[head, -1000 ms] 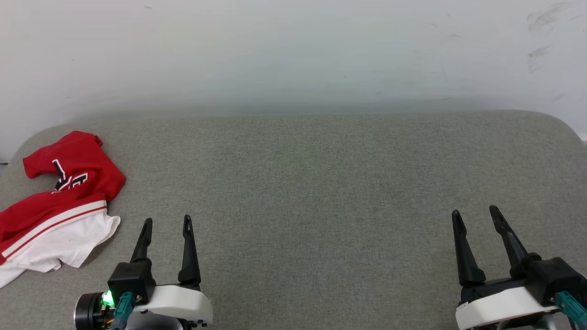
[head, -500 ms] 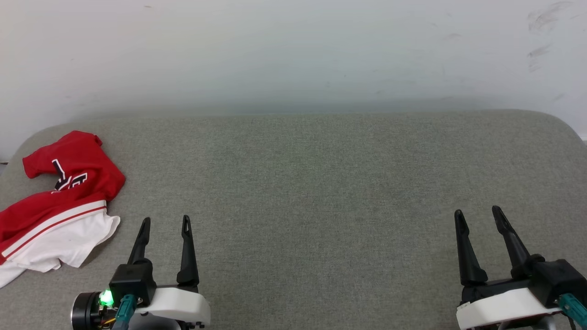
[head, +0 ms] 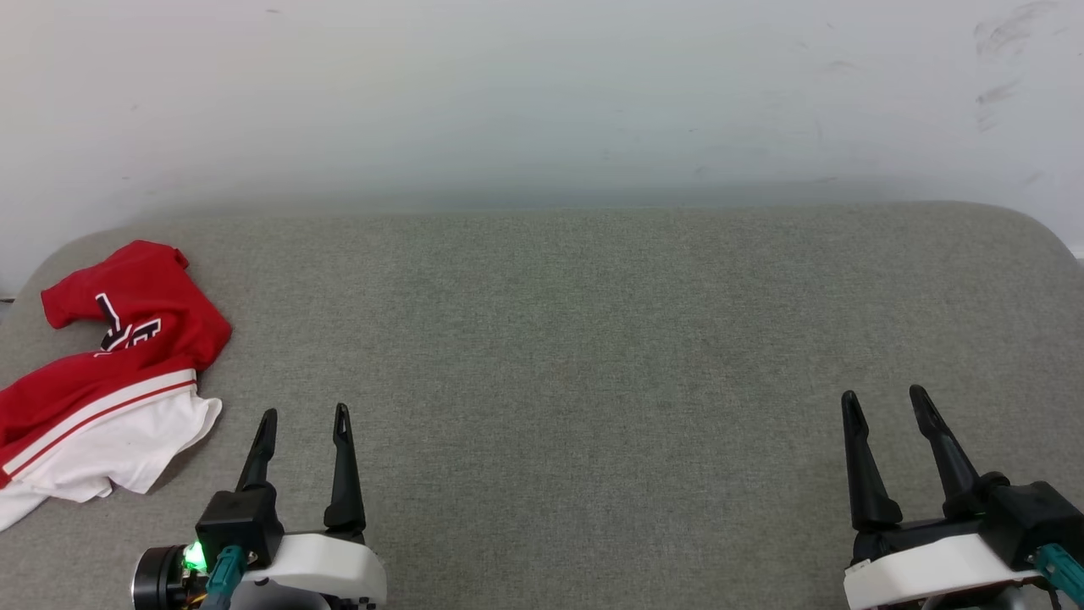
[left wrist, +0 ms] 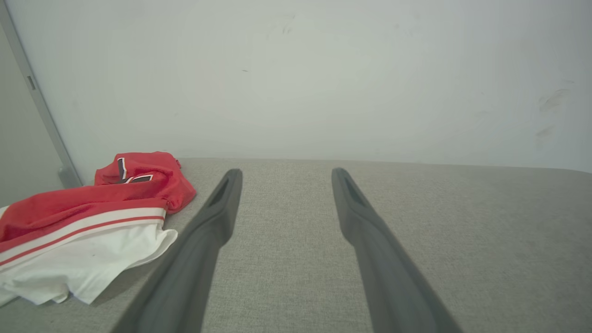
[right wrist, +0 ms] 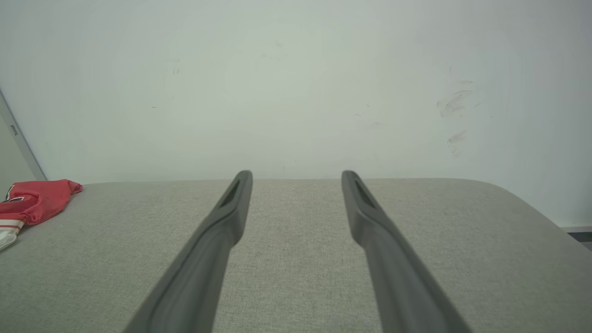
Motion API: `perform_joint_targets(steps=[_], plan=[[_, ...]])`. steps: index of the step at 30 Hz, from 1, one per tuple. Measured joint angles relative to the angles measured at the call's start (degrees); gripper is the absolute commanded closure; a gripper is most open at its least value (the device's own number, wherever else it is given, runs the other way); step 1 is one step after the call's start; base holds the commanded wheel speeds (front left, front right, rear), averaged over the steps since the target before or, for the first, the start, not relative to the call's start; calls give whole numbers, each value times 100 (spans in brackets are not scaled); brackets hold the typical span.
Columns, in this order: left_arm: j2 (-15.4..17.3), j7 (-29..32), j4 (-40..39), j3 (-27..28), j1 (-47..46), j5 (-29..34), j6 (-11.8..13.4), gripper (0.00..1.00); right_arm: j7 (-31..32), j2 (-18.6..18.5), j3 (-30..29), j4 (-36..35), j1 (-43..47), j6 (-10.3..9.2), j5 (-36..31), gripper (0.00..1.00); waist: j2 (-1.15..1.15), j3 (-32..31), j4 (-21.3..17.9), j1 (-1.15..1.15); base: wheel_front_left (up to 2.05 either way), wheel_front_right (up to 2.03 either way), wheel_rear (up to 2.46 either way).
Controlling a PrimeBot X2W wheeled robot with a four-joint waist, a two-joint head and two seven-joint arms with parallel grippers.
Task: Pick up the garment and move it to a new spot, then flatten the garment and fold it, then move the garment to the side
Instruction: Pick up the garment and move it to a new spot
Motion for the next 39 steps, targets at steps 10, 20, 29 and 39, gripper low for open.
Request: perform_joint_targets(steps=[10, 20, 29, 39], plan=[[-3, 0, 60, -15, -1, -62, 10, 0, 0, -1, 41, -1, 9, 0, -114, 0, 0, 24, 133, 0, 0, 0, 0], [-3, 0, 101, 4, -24, -69, 48, 0, 0, 0, 77, -8, 31, 0, -131, 0, 0, 63, 559, -1, 0, 0, 0], [-4, 0, 120, 48, -30, -54, 88, 0, 0, 0, 131, -19, 71, 0, -174, 0, 0, 105, 1151, -1, 0, 0, 0], [-3, 0, 135, 119, -58, -92, 121, 0, 0, -1, 171, -48, 64, 0, -305, 0, 0, 204, 1874, -1, 0, 0, 0]])
